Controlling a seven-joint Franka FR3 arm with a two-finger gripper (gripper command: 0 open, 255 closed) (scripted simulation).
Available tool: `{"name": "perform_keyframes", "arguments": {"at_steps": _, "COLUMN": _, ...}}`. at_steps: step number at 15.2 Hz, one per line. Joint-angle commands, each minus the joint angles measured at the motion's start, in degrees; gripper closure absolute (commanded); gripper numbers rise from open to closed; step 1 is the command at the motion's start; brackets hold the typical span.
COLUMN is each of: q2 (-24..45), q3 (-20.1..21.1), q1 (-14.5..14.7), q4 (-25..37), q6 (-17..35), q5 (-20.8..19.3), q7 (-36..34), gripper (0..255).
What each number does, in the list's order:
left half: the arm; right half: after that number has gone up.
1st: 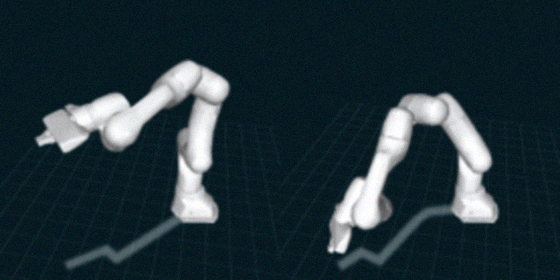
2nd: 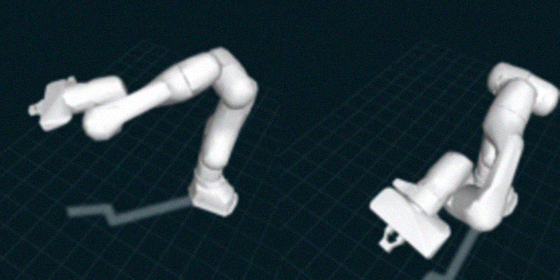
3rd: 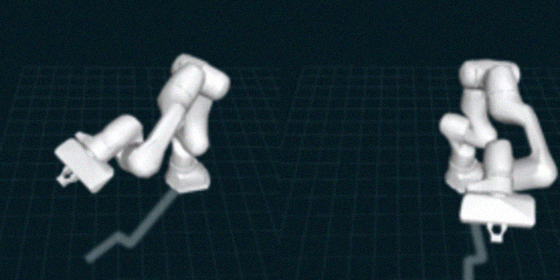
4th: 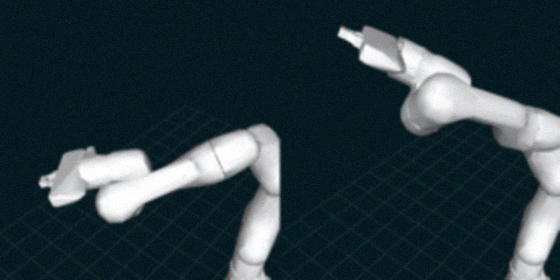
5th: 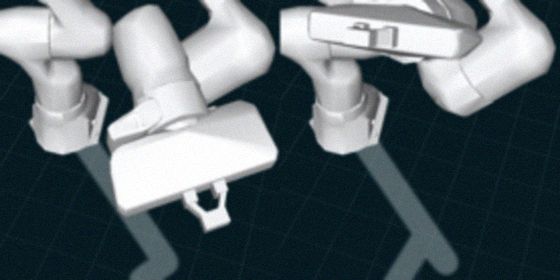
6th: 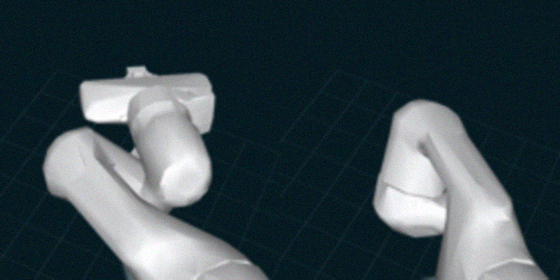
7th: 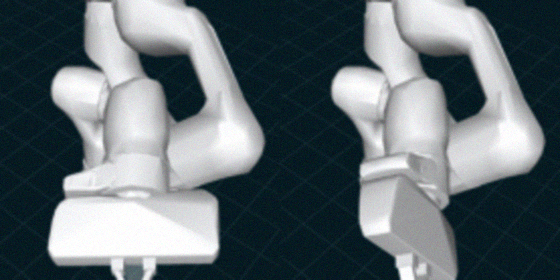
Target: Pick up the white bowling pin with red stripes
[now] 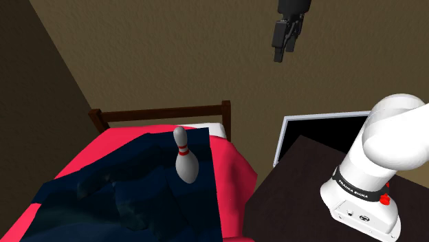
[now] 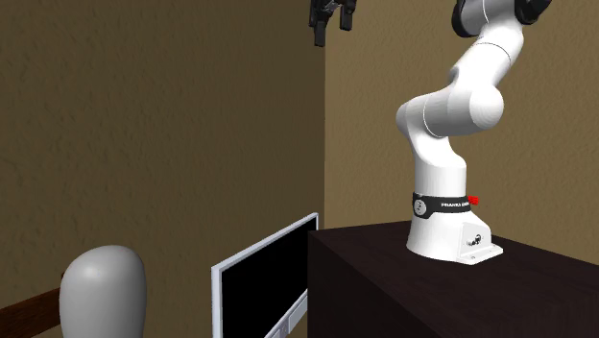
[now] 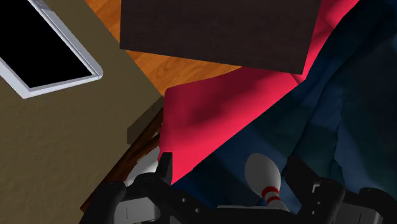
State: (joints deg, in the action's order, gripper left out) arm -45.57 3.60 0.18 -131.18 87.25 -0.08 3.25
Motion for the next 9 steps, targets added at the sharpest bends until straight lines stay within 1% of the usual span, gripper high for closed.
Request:
{"name": "perform_keyframes", "arguments": {"at_steps": 1, "q2": 0.00, "q3": 0.00, "q1": 0.00, "q4": 0.00, "q6": 0.00, "q5": 0.00, "q7": 0.00, "gripper": 0}}
{"name": "perform_keyframes", "arguments": {"at_steps": 9, "q2": 11.44, "q3": 2.38, "q1": 1.46, "q4": -2.44, "q6": 14.04, "q5": 2.95, "q7": -1.39, "gripper": 0}}
